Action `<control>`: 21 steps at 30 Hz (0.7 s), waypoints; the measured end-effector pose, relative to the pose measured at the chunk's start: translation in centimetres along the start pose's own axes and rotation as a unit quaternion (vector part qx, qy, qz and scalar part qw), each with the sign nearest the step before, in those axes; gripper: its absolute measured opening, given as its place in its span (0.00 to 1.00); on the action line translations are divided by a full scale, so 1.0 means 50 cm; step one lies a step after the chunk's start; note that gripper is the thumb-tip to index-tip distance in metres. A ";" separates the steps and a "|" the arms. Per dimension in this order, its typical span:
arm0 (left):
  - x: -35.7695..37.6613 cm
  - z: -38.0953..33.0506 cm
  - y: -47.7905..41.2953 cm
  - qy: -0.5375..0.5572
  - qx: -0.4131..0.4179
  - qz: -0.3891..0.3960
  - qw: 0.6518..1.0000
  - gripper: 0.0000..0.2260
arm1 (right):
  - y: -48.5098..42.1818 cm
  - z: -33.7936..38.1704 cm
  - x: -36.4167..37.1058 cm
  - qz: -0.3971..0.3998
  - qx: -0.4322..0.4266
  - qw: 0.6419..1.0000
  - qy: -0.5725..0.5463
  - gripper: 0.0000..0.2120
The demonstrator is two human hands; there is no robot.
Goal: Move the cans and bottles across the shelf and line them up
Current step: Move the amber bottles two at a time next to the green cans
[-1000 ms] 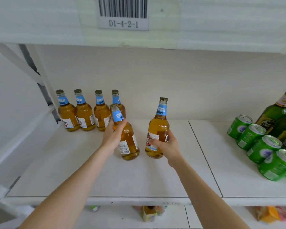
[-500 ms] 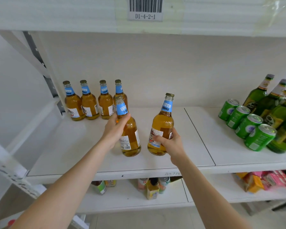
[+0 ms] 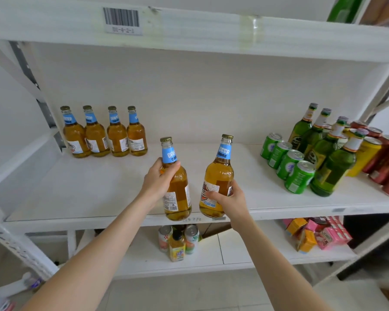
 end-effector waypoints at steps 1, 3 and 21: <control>0.021 -0.005 0.012 -0.001 0.001 0.000 1.000 0.16 | 0.006 -0.001 -0.023 -0.002 0.002 1.000 0.001 0.25; 0.064 -0.014 0.035 -0.003 0.002 0.001 1.000 0.19 | 0.016 -0.003 -0.068 0.000 0.002 1.000 -0.003 0.25; 0.349 -0.074 -0.054 -0.021 0.043 0.044 0.998 0.12 | -0.117 -0.009 -0.332 -0.025 0.012 0.999 -0.024 0.28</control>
Point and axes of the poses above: each hand's wrist, its own y-axis away from the middle knuckle, its own x-axis out of the palm, z = x × y, the point moved 1 cm from there along -y, towards the middle knuckle, and after that the axes turned 6 degrees about x, right-handed, at the moved point
